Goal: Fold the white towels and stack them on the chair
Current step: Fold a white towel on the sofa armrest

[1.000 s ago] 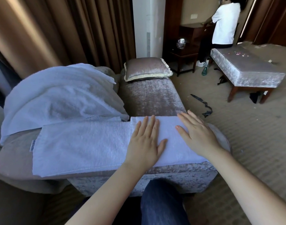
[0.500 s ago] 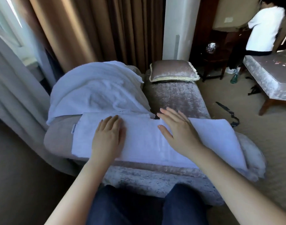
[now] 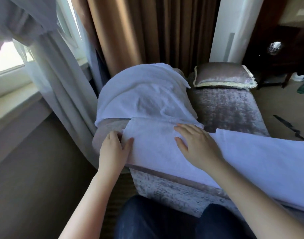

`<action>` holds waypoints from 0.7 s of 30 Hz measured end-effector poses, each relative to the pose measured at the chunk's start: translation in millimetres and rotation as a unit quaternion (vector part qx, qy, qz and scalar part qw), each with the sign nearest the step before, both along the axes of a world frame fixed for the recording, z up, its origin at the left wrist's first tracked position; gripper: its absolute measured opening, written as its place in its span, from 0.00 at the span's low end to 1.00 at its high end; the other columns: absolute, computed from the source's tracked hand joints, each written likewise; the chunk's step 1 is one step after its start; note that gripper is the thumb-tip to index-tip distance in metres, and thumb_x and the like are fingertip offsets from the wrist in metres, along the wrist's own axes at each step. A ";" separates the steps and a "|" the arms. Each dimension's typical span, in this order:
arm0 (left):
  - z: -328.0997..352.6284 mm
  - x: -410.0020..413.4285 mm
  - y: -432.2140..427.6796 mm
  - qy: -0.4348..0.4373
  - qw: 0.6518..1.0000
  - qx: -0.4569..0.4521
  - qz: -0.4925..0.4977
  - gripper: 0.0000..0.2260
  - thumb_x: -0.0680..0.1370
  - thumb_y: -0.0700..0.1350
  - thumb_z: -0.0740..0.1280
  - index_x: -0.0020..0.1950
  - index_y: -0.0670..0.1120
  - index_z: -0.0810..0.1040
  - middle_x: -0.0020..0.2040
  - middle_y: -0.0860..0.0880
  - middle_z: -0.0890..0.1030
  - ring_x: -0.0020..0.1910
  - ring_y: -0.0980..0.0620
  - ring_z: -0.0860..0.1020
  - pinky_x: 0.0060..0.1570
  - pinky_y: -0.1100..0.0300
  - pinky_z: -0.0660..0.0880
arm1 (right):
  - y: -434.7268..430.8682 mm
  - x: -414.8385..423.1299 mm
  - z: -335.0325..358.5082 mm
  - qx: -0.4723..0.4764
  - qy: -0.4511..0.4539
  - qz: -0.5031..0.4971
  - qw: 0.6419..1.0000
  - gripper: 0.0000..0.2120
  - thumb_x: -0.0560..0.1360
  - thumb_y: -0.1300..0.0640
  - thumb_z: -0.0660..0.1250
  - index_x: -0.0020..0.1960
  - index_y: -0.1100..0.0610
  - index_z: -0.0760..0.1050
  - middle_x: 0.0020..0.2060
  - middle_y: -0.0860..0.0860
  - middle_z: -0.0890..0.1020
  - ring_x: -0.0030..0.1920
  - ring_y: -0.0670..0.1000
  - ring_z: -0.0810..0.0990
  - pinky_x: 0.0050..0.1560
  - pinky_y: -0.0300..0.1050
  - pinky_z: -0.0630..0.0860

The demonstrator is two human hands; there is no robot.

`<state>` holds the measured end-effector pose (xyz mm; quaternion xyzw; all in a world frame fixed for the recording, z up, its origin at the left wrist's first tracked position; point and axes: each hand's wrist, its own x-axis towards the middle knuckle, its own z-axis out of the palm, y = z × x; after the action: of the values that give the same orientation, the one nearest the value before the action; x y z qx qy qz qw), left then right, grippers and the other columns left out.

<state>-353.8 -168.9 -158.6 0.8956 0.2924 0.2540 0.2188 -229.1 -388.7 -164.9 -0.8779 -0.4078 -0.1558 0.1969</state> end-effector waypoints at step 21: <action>141.3 5.9 -45.8 0.019 0.936 -0.223 -0.273 0.17 0.75 0.52 0.72 0.47 0.36 0.77 0.34 0.48 0.75 0.33 0.53 0.74 0.34 0.59 0.69 | -36.5 -7.4 77.5 0.169 0.092 0.075 0.978 0.27 0.76 0.60 0.66 0.72 0.47 0.64 0.48 0.42 0.79 0.46 0.45 0.78 0.50 0.50 0.77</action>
<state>-347.9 -214.7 -17.3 0.8736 0.0900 0.0957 0.4685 -236.5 -425.2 -87.5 -0.8093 -0.4208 -0.1260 0.3901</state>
